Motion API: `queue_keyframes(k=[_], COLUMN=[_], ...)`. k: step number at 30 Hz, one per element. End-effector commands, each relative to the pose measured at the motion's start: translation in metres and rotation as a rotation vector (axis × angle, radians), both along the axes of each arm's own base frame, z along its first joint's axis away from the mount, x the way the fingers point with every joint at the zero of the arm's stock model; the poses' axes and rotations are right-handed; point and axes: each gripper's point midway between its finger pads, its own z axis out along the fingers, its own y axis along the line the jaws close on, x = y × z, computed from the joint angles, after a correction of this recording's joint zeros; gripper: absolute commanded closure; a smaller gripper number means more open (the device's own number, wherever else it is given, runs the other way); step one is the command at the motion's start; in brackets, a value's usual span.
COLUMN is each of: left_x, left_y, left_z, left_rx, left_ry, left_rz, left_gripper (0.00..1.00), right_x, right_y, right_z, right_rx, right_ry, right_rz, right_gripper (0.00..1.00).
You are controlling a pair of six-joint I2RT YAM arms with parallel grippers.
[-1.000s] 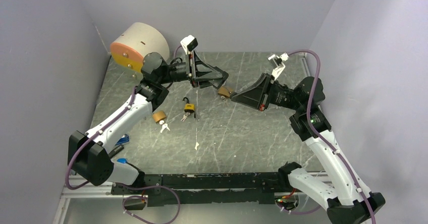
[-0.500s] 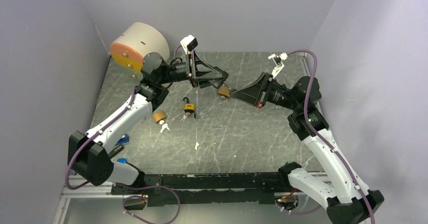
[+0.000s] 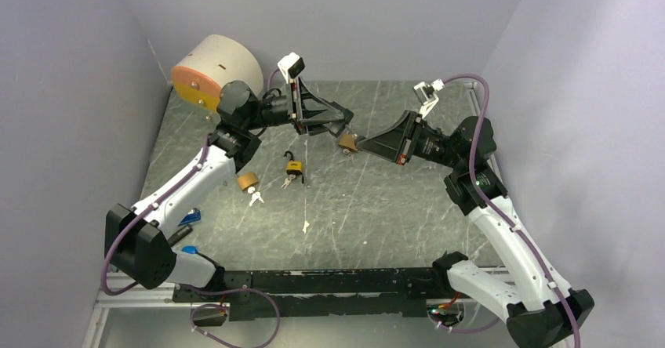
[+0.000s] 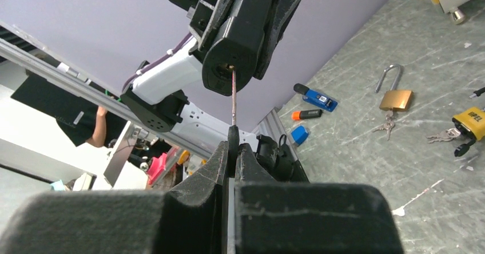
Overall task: Unlock with the key
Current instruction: Unlock the lock.
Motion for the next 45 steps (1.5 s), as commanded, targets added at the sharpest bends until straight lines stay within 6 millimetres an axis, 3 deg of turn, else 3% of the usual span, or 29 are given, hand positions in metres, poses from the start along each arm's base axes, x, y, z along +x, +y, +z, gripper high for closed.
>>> queue_keyframes(k=[1,22,27,36,45], left_x=[-0.029,-0.024,-0.034,-0.046,-0.049], left_y=[0.009,0.005,0.005,0.007,0.004], left_z=[0.03,0.022,0.025,0.011,0.001], left_rx=[-0.059,-0.025,-0.033,0.031,0.064], left_ry=[-0.16,-0.137,-0.201,-0.267,-0.233], left_rz=[-0.025,-0.008,-0.043,-0.092,-0.116], left_gripper=[0.97,0.97,0.97,0.97,0.98], right_x=[0.0,-0.001,0.007,0.014,0.028], right_y=[0.001,0.005,0.009,0.006,0.007], right_z=[0.014,0.011,0.005,-0.008,-0.012], right_rx=[0.047,0.04,0.027,0.054,-0.015], right_ry=[-0.053,-0.055,0.051,0.309,0.294], right_rz=[0.004,0.057,0.059,0.094,0.053], right_gripper=[1.0,1.0,1.0,1.0,1.0])
